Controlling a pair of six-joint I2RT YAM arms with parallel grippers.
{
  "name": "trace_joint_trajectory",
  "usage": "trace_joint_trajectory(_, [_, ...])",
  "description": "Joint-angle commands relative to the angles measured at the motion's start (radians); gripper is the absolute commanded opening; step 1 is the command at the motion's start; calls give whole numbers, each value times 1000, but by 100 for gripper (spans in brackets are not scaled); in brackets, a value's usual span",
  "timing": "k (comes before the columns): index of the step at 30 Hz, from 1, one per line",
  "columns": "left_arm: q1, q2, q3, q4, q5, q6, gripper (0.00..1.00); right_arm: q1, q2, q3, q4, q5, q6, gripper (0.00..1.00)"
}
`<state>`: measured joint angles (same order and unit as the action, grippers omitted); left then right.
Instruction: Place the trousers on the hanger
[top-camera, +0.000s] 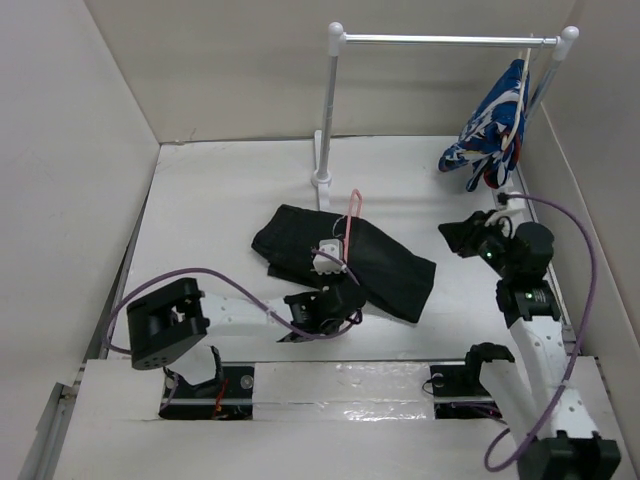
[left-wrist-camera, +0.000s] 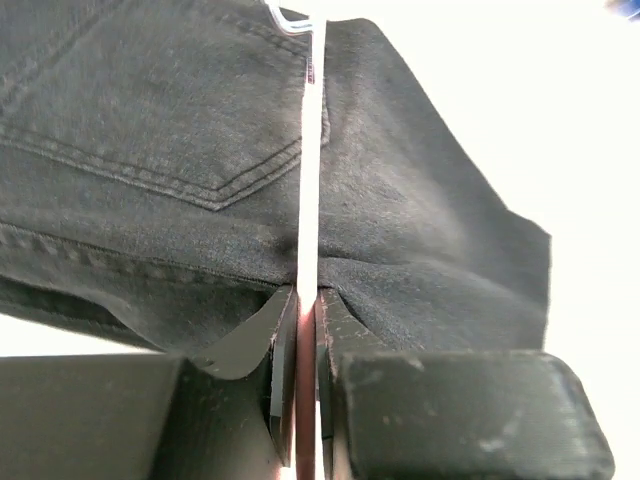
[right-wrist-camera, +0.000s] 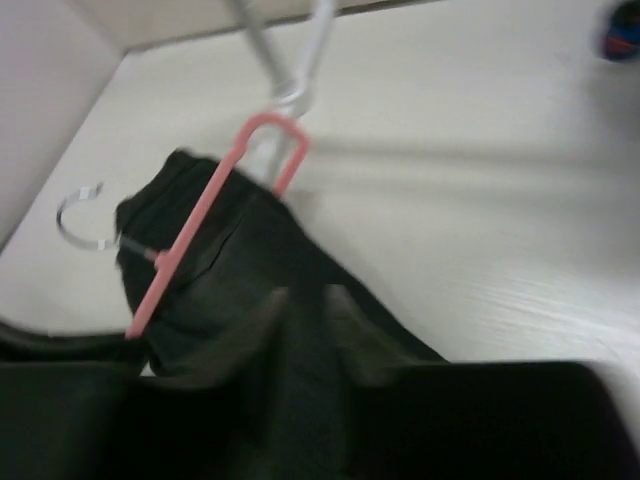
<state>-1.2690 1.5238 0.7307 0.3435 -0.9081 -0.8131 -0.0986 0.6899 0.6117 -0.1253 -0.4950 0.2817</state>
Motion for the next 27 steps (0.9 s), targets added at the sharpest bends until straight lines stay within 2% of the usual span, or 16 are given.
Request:
trace_joint_trajectory(1, [-36,-134,-68,202,-94,93,0,277,60,-6,152,60,97,15])
trace_joint_trajectory(2, [-36,-177,-88,234,-78,129,0,343,83,-7,185,87,114,0])
trace_joint_trajectory(4, [-36,-215,-141,299,-60,141,0,463,158,-9,274,157,164,0])
trace_joint_trajectory(5, [-36,-247,-158,319,-52,147,0,567,181,-6,301,182,183,14])
trace_joint_trajectory(8, [-36,-283,-211,371,-40,173,0,718,267,-21,427,268,252,54])
trace_joint_trajectory(10, [-36,-289,-226,377,-28,172,0,772,319,-27,531,297,296,62])
trace_joint_trajectory(11, [-46,-297,-229,382,-25,172,0,793,382,-18,553,299,307,63])
trace_joint_trajectory(16, [-56,-324,-229,381,-15,190,0,890,499,-19,672,375,389,62])
trace_joint_trajectory(22, [-66,-378,-243,382,17,201,0,921,598,-30,757,391,451,55])
trace_joint_trajectory(27, [-66,-398,-229,341,64,191,0,941,657,-10,819,363,481,36])
